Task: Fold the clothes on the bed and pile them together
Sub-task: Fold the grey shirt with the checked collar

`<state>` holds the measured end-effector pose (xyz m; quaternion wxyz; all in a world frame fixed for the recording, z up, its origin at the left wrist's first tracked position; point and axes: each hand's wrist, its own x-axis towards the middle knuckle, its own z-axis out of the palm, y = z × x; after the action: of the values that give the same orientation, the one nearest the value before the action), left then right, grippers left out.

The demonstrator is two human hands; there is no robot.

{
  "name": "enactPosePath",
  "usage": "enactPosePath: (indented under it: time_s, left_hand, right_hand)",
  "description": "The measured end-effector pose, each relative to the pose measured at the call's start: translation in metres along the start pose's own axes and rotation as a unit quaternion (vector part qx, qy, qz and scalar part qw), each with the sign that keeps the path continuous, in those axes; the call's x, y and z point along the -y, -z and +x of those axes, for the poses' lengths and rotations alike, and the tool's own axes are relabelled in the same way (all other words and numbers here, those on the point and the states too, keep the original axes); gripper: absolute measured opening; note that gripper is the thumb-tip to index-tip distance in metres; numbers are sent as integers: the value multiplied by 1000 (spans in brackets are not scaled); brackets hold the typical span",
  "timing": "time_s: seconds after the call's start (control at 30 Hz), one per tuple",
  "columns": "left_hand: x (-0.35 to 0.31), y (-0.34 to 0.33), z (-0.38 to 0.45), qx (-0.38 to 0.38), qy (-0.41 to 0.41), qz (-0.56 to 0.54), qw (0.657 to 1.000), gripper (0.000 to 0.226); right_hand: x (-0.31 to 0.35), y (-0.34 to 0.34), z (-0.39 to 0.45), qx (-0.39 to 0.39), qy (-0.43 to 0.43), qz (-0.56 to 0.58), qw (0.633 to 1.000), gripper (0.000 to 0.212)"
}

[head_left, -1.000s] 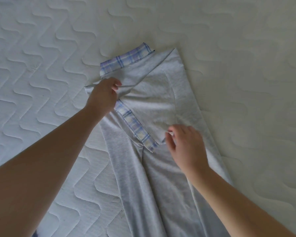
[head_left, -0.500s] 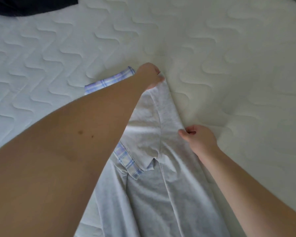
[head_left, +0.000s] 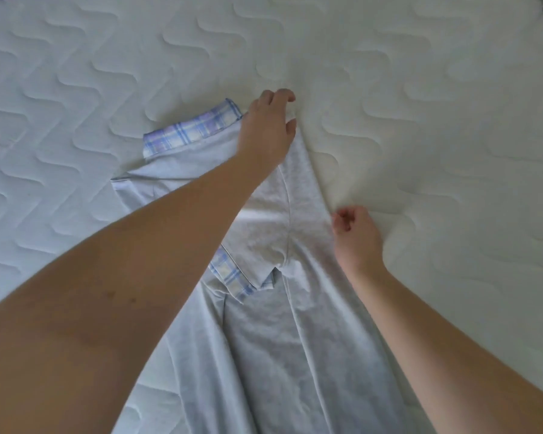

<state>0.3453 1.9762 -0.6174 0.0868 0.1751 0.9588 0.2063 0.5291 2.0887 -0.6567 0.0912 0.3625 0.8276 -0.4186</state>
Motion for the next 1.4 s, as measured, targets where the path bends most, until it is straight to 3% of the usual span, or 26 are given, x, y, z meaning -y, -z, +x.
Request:
enactPosePath:
  time_s: [0.07,0.13,0.3,0.43,0.5,0.63,0.77,0.9,0.97,1.03,1.1,1.23,1.3,1.4]
  left_hand:
    - [-7,5,-40,-52,-37,-48,997,24]
    - [-11,2,-92,-74,-24,-110,991,13]
    - [-13,-27,-214,-13,160,-150,976,33]
    - [-22,-56,-271,28,305,-217,927,27]
    - [-28,-64,-284,14,331,-274,903,17]
    - [-38,-68,-277,34,361,-343,867,25]
    - [-39,-69,-267,93,380,-401,828,19]
    - [-43,-76,-289,64,411,-414,810,28]
    - [-47,-78,-305,55,411,-422,806,24]
    - [-54,-80,-323,82,393,-419,814,16]
    - [-63,-88,-347,130,375,-416,818,24]
    - [-81,-103,-399,150,377,-427,808,30]
    - [-89,-108,-421,150,383,-444,796,23]
    - [-100,-117,-448,160,381,-460,786,16]
  right_hand:
    - [-3,3,-20,-76,77,-6,994,20]
    - [-12,0,-44,-100,191,-92,972,26]
    - [-54,-24,-102,-24,384,-277,880,48]
    - [-88,-32,-132,1,383,-290,877,49]
    - [-106,-28,-149,22,379,-284,881,50]
    - [-139,-9,-186,87,402,-261,873,53]
    - [-160,10,-215,132,376,-225,889,52]
    - [-174,32,-230,84,362,-228,900,50]
    - [-182,44,-232,16,284,-233,930,52]
    - [-189,57,-229,-21,151,-186,971,59]
    - [-195,68,-222,11,66,-150,986,58]
    - [-198,80,-210,147,-3,-157,977,35]
    - [-202,84,-211,170,-8,-175,970,26]
    - [-214,93,-217,167,-8,-180,969,33]
